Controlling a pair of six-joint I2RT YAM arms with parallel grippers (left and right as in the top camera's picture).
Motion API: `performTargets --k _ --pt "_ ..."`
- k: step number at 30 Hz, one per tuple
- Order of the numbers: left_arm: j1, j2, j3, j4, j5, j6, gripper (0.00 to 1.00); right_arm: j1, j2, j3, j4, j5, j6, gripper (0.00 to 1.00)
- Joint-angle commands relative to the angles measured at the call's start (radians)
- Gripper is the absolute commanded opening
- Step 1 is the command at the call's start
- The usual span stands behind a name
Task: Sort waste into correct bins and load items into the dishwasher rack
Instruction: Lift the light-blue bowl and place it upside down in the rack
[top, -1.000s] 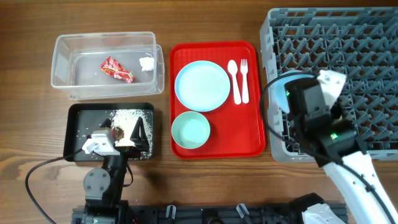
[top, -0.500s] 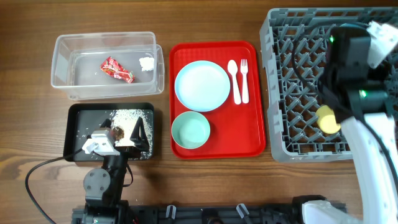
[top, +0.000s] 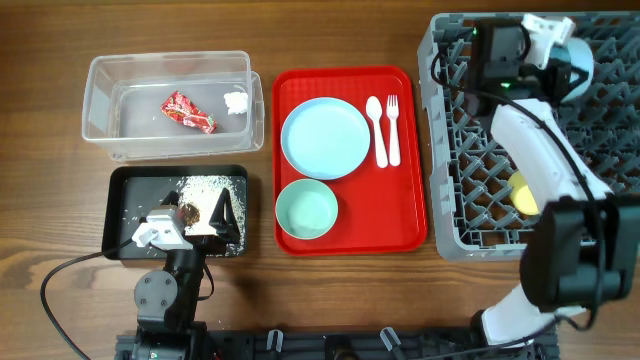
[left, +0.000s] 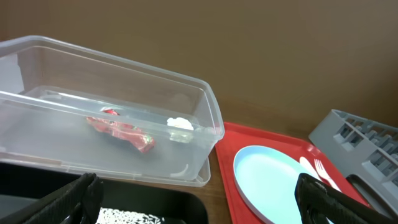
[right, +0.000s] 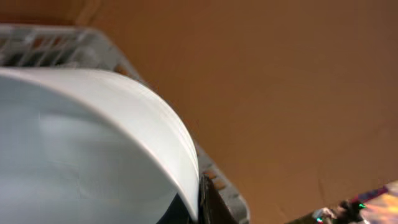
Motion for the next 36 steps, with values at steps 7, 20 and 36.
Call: performTargets --k 7,20,36 --pt "0.008 -0.007 -0.001 -0.006 0.008 0.013 1.00 -0.012 0.086 0.010 0.233 0.080 -0.388 0.04" --pt "0.008 -0.007 -0.001 -0.006 0.008 0.013 1.00 -0.007 0.217 0.006 0.210 0.017 -0.386 0.04" --pt "0.008 -0.007 -0.001 -0.006 0.008 0.013 1.00 0.181 0.178 0.007 0.213 -0.134 -0.358 0.70"
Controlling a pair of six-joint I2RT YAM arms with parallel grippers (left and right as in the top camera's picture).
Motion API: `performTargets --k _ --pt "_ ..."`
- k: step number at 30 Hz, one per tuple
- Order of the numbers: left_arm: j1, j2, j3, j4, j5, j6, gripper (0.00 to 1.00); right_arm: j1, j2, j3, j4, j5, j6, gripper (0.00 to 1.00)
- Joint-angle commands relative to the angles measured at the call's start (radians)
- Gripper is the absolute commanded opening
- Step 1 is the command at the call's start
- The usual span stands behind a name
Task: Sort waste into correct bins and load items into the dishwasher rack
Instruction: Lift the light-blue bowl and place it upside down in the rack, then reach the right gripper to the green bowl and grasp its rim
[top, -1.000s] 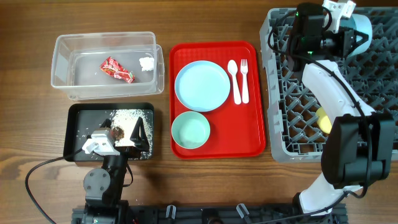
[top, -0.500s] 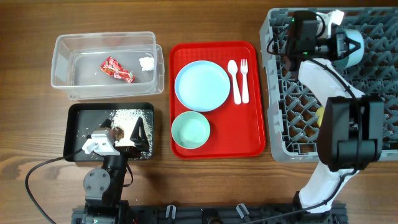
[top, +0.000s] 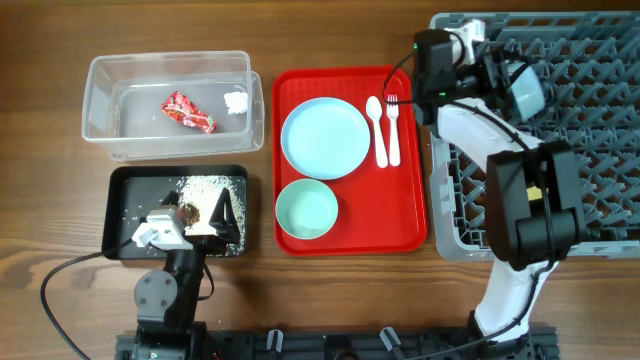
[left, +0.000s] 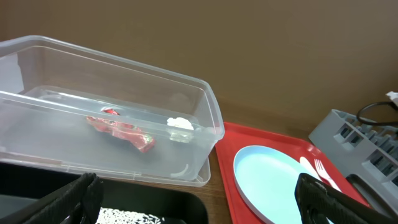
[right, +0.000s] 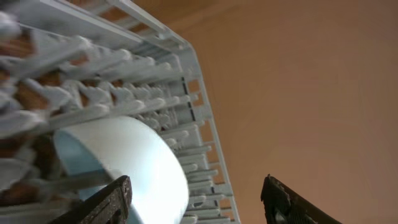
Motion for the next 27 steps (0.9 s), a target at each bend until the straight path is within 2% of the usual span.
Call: performTargets --k 1,2,5,6,7,8,9,13,15,17,21,25,27 --pt "0.008 -0.007 -0.001 -0.006 0.008 0.013 1.00 0.043 -0.071 0.006 -0.023 -0.083 0.026 0.70" --pt "0.008 -0.007 -0.001 -0.006 0.008 0.013 1.00 0.053 -0.088 0.006 -0.034 -0.104 0.044 0.72" --pt "0.008 -0.007 -0.001 -0.006 0.008 0.013 1.00 0.129 -0.251 0.007 -0.312 -0.411 0.309 0.79" --pt "0.008 -0.007 -0.001 -0.006 0.008 0.013 1.00 0.142 -0.295 0.007 -0.381 -0.515 0.388 0.85" --pt "0.008 -0.007 -0.001 -0.006 0.008 0.013 1.00 0.151 -0.347 0.007 -0.456 -0.663 0.484 0.98" --pt "0.008 -0.007 -0.001 -0.006 0.008 0.013 1.00 0.156 -0.388 0.007 -0.504 -0.790 0.566 1.00" --pt "0.008 -0.007 -0.001 -0.006 0.008 0.013 1.00 0.157 -0.412 0.007 -0.531 -0.901 0.619 1.00" --pt "0.008 -0.007 -0.001 -0.006 0.008 0.013 1.00 0.163 -0.476 0.007 -0.623 -1.550 0.837 1.00" --pt "0.008 -0.007 -0.001 -0.006 0.008 0.013 1.00 0.185 -0.468 0.006 -0.676 -1.728 0.957 0.93" --pt "0.008 -0.007 -0.001 -0.006 0.008 0.013 1.00 0.231 -0.453 0.006 -0.753 -1.759 1.023 0.90" --pt "0.008 -0.007 -0.001 -0.006 0.008 0.013 1.00 0.355 -0.412 0.006 -0.875 -1.664 1.072 0.90" --pt "0.008 -0.007 -0.001 -0.006 0.008 0.013 1.00 0.510 -0.365 0.006 -0.963 -1.386 1.213 0.93" --pt "0.008 -0.007 -0.001 -0.006 0.008 0.013 1.00 0.545 -0.340 0.006 -0.980 -1.285 1.233 0.92"
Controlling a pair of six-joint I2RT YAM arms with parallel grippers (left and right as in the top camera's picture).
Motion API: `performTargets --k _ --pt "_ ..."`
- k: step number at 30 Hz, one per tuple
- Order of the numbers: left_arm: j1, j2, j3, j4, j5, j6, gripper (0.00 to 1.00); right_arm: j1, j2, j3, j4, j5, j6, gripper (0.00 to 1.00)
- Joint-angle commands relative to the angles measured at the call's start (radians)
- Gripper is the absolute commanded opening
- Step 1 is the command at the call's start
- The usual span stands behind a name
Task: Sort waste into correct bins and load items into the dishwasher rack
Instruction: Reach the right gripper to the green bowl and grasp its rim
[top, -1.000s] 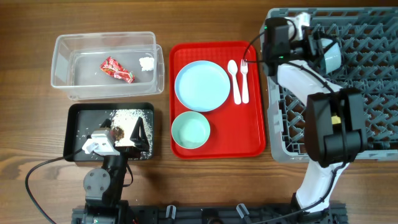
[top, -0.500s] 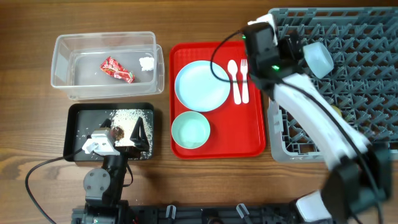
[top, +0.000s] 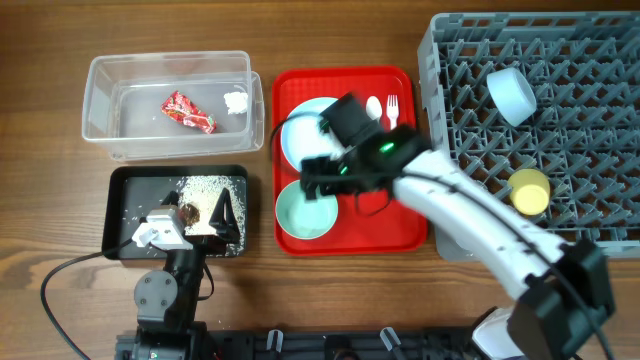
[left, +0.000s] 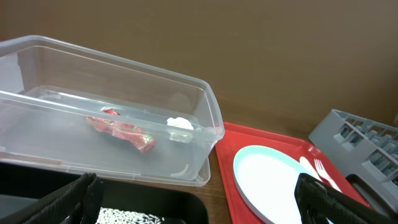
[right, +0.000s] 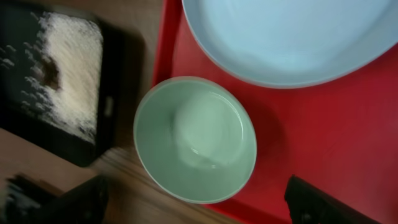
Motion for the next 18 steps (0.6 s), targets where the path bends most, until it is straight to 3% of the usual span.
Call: performTargets --k 1,11,14,16,18 --pt "0.008 -0.008 -0.001 -0.006 0.008 0.013 1.00 0.060 0.053 -0.003 -0.019 0.218 0.126 0.88" --pt "0.008 -0.008 -0.001 -0.006 0.008 0.013 1.00 0.071 0.244 -0.003 -0.035 0.180 0.133 0.59" --pt "0.008 -0.008 -0.001 -0.006 0.008 0.013 1.00 0.071 0.267 -0.003 -0.038 0.177 0.135 0.33" --pt "0.008 -0.008 -0.001 -0.006 0.008 0.013 1.00 0.071 0.267 -0.003 -0.043 0.177 0.142 0.09" --pt "0.008 -0.008 -0.001 -0.006 0.008 0.013 1.00 0.071 0.260 -0.003 -0.050 0.177 0.141 0.04"
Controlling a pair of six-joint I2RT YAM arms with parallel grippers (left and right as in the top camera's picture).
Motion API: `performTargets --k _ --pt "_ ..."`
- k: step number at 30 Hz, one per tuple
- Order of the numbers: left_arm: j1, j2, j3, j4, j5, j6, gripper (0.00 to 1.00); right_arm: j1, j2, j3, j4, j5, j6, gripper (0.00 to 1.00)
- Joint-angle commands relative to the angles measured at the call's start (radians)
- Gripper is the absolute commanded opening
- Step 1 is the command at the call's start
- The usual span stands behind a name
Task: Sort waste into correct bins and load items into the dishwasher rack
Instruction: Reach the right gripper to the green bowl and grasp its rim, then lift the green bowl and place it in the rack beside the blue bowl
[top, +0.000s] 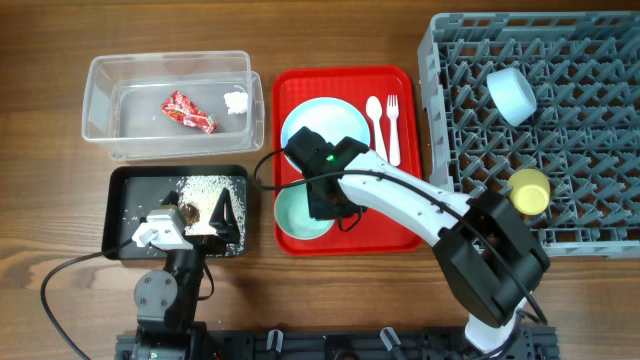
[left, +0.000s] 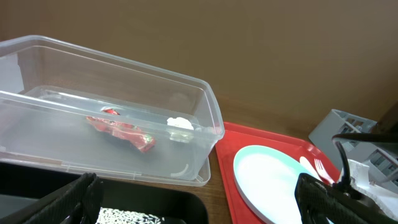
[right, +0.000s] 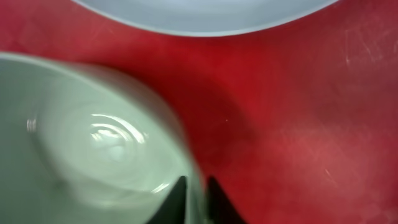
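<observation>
A pale green bowl (top: 298, 215) sits at the near left of the red tray (top: 400, 215), beside a light blue plate (top: 325, 125), a white spoon (top: 377, 130) and a white fork (top: 393, 130). My right gripper (top: 320, 205) is down at the bowl's right edge. In the right wrist view the gripper (right: 197, 193) has its two dark fingertips (right: 179, 191) pinched on the bowl's rim (right: 93, 137). The left gripper (left: 202, 202) hangs open over the black bin (top: 130, 195), holding nothing.
The grey dishwasher rack (top: 600, 220) on the right holds a white cup (top: 512, 92) and a yellow cup (top: 529, 190). A clear bin (top: 100, 135) at the back left contains a red wrapper (top: 188, 112) and a white scrap (top: 236, 102). Rice (top: 205, 185) lies in the black bin.
My right gripper was open above the green bowl and the plate. It is now low on the tray with its fingers shut on the bowl's right rim. The left arm is unchanged.
My right gripper held a white cup over the rack's far side. Then it was open with the cup lying in the rack. Then it hung open over the tray. Now it grips the green bowl's rim.
</observation>
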Motion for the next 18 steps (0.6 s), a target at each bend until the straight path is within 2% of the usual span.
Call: performTargets --k 1,8,12,16,18 --pt "0.008 -0.008 -0.001 -0.006 0.008 0.013 1.00 0.000 -0.005 -0.003 -0.014 0.023 0.011 0.04" --pt "0.008 -0.008 -0.001 -0.006 0.008 0.013 1.00 0.000 -0.190 -0.002 -0.058 0.259 0.011 0.04" --pt "0.008 -0.008 -0.001 -0.006 0.008 0.013 1.00 0.000 -0.372 -0.002 -0.084 0.596 0.010 0.04" --pt "0.008 -0.008 -0.001 -0.006 0.008 0.013 1.00 -0.002 -0.480 -0.002 -0.095 1.069 0.006 0.04" --pt "0.008 -0.008 -0.001 -0.006 0.008 0.013 1.00 -0.016 -0.493 -0.002 -0.070 1.336 -0.047 0.05"
